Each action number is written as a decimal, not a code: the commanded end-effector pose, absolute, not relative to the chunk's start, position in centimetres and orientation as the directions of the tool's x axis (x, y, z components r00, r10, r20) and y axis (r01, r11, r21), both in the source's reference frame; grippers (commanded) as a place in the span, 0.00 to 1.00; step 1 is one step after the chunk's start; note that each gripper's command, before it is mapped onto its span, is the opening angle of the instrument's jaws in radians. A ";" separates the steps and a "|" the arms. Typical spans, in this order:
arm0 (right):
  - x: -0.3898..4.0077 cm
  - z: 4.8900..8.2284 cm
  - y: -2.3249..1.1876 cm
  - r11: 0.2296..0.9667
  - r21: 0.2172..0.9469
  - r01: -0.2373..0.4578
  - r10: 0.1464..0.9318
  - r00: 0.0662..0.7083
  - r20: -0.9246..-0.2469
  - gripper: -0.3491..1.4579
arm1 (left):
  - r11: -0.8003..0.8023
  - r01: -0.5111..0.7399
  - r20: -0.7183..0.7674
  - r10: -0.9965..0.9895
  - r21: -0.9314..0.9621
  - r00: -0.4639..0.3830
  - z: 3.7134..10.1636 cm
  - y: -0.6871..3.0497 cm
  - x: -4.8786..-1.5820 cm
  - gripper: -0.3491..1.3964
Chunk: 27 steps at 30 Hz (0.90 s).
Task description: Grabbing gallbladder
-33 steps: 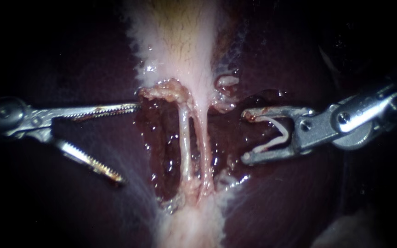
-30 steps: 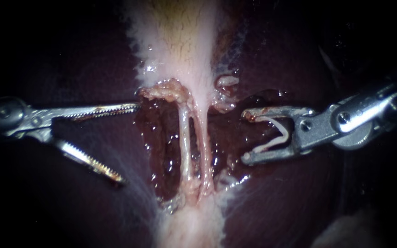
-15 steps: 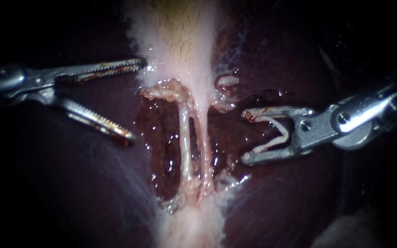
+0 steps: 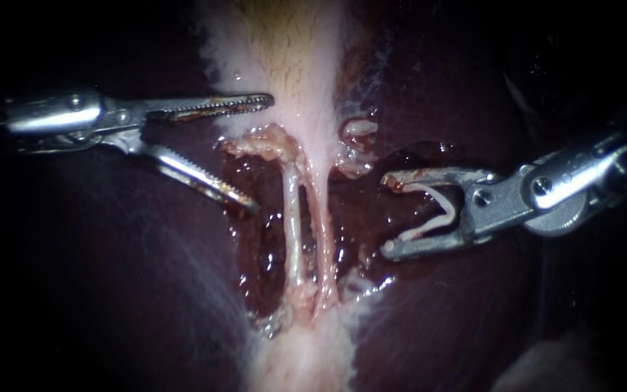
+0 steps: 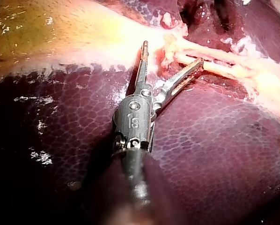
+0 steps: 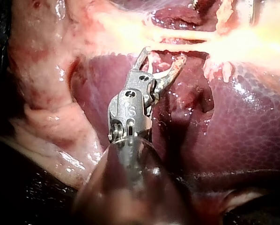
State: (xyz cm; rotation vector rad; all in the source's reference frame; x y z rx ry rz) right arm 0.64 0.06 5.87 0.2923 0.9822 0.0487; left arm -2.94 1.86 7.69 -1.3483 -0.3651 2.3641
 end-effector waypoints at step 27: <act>0.64 5.86 0.05 0.960 0.266 0.091 0.172 0.557 -0.812 0.47 | -0.837 -0.241 -0.708 0.544 -0.490 -0.449 7.34 1.92 -2.81 0.00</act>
